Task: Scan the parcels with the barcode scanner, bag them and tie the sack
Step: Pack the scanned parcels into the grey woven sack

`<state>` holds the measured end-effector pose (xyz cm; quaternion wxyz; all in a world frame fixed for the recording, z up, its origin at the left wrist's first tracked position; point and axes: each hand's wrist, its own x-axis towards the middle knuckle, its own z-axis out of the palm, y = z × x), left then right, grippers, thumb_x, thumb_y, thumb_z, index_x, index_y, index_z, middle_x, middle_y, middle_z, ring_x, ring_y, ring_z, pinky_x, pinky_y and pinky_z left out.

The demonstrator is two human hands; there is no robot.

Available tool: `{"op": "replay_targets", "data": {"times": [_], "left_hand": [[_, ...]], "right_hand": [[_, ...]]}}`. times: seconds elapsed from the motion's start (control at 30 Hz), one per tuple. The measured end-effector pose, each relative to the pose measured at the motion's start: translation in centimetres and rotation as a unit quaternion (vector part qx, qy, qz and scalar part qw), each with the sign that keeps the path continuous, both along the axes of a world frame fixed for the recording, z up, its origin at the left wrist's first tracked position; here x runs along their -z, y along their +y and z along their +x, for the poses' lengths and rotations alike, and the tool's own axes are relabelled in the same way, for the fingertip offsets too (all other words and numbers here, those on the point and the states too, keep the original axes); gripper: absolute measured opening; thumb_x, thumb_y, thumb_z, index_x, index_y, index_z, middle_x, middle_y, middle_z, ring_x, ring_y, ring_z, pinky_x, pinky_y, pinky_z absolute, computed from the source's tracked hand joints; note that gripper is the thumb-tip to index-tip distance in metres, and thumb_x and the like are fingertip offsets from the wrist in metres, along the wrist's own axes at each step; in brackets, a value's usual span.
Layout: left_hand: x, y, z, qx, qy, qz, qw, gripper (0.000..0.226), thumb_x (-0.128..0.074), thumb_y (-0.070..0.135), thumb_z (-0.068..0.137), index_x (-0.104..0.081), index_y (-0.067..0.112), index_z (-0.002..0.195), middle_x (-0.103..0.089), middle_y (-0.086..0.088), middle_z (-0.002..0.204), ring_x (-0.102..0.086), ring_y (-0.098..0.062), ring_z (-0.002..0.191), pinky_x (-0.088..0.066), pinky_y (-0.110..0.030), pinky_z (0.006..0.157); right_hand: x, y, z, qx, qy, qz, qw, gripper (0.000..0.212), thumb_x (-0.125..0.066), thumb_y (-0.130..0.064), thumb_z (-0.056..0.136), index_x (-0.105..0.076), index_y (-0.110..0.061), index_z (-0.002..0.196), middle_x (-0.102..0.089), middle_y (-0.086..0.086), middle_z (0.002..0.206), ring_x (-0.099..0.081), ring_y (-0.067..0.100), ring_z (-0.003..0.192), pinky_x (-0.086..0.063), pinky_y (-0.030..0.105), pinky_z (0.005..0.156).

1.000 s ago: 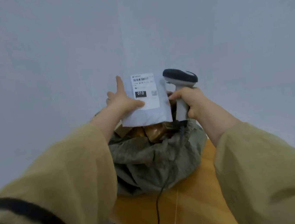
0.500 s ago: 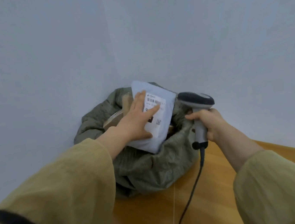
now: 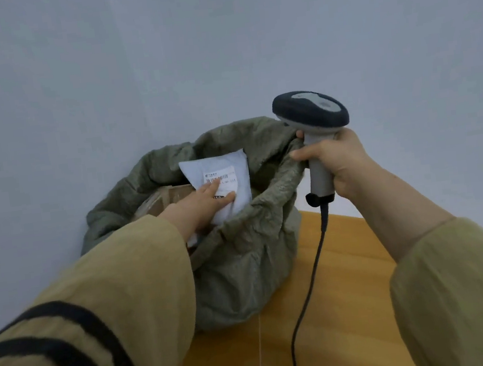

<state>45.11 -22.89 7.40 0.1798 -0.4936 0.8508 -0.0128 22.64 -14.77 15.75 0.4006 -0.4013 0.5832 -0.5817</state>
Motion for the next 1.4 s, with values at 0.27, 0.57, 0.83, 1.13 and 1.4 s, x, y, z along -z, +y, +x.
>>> {"op": "replay_targets", "data": {"times": [0.27,0.57,0.83,1.13,1.4], "left_hand": [[0.8,0.4,-1.0,-0.028,-0.081,-0.081,0.993,0.063,-0.047,0.047,0.093,-0.014,0.046,0.147,0.007,-0.009,0.159,0.010,-0.035,0.144,0.001,-0.055,0.115],[-4.5,6.6,-9.0,-0.086,0.221,-0.134,0.962,0.059,-0.048,0.021,0.087,-0.034,0.031,0.144,-0.030,-0.004,0.152,-0.021,-0.025,0.141,0.001,-0.054,0.114],[-1.5,18.9,-25.8,0.063,0.392,-0.101,0.912,0.052,-0.050,0.023,0.087,-0.044,0.028,0.139,-0.045,0.002,0.142,-0.035,-0.019,0.134,-0.013,-0.042,0.115],[7.6,32.6,-40.8,0.100,0.302,0.142,0.937,0.055,-0.055,0.036,0.089,-0.041,0.020,0.140,-0.044,-0.004,0.143,-0.040,-0.025,0.131,-0.030,-0.034,0.104],[13.7,39.5,-48.0,0.088,0.271,0.298,0.911,0.037,-0.055,0.034,0.093,-0.053,0.014,0.124,-0.061,-0.006,0.119,-0.057,-0.025,0.105,-0.043,-0.029,0.075]], "right_hand": [[2.2,1.9,-1.0,0.007,-0.034,0.041,0.999,0.044,-0.073,0.008,0.069,-0.060,-0.003,0.110,-0.066,0.014,0.103,-0.063,0.029,0.094,-0.056,0.042,0.078],[5.1,8.7,-5.4,0.012,-0.191,0.055,0.980,0.038,-0.071,0.003,0.076,-0.061,-0.007,0.111,-0.064,0.012,0.099,-0.065,0.027,0.088,-0.058,0.042,0.077],[8.5,21.9,-15.3,0.075,-0.261,0.084,0.959,0.027,-0.067,-0.013,0.084,-0.059,-0.007,0.109,-0.072,0.018,0.100,-0.072,0.033,0.082,-0.058,0.041,0.074],[15.1,38.6,-28.4,0.301,-0.261,0.115,0.910,0.013,-0.065,0.005,0.077,-0.060,-0.001,0.088,-0.066,0.021,0.079,-0.059,0.023,0.056,-0.043,0.026,0.046],[22.7,47.6,-35.1,0.419,-0.282,0.183,0.844,0.019,-0.062,0.005,0.077,-0.067,-0.006,0.092,-0.061,0.007,0.087,-0.056,0.024,0.073,-0.047,0.034,0.058]]}}
